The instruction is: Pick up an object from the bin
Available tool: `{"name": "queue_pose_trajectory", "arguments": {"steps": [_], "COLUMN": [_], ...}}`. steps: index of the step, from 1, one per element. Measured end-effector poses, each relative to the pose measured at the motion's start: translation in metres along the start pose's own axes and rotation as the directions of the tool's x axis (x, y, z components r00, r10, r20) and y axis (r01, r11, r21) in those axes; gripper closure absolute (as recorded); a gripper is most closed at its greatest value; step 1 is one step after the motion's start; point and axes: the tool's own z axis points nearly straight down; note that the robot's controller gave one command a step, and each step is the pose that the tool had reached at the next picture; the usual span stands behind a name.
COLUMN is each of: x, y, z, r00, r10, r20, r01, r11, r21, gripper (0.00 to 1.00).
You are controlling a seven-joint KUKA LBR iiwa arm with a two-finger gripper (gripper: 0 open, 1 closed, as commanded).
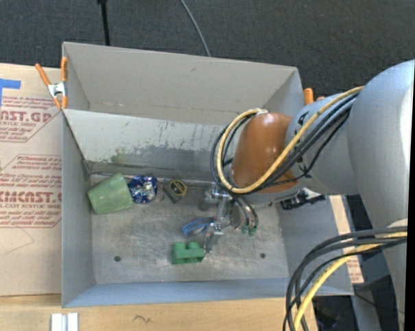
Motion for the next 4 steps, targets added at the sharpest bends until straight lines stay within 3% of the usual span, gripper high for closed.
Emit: {"name": "queue_pose_trajectory", "arguments": {"steps": [1,2,4], "x": [0.001,0.0,-0.001], "y": [0.0,0.001,0.002], "z": [-0.001,-0.049,-0.062], "r00": [1.0,1.0,1.0], "r10": [0.0,0.0,-0.001], "r20": [-0.009,0.0,-0.003], "r01": [0.0,0.0,0.001], "r11": [1.0,1.0,1.0], "r21": [0.0,-0.001,-0.001], "gripper": [1.0,1.0,1.0]}}
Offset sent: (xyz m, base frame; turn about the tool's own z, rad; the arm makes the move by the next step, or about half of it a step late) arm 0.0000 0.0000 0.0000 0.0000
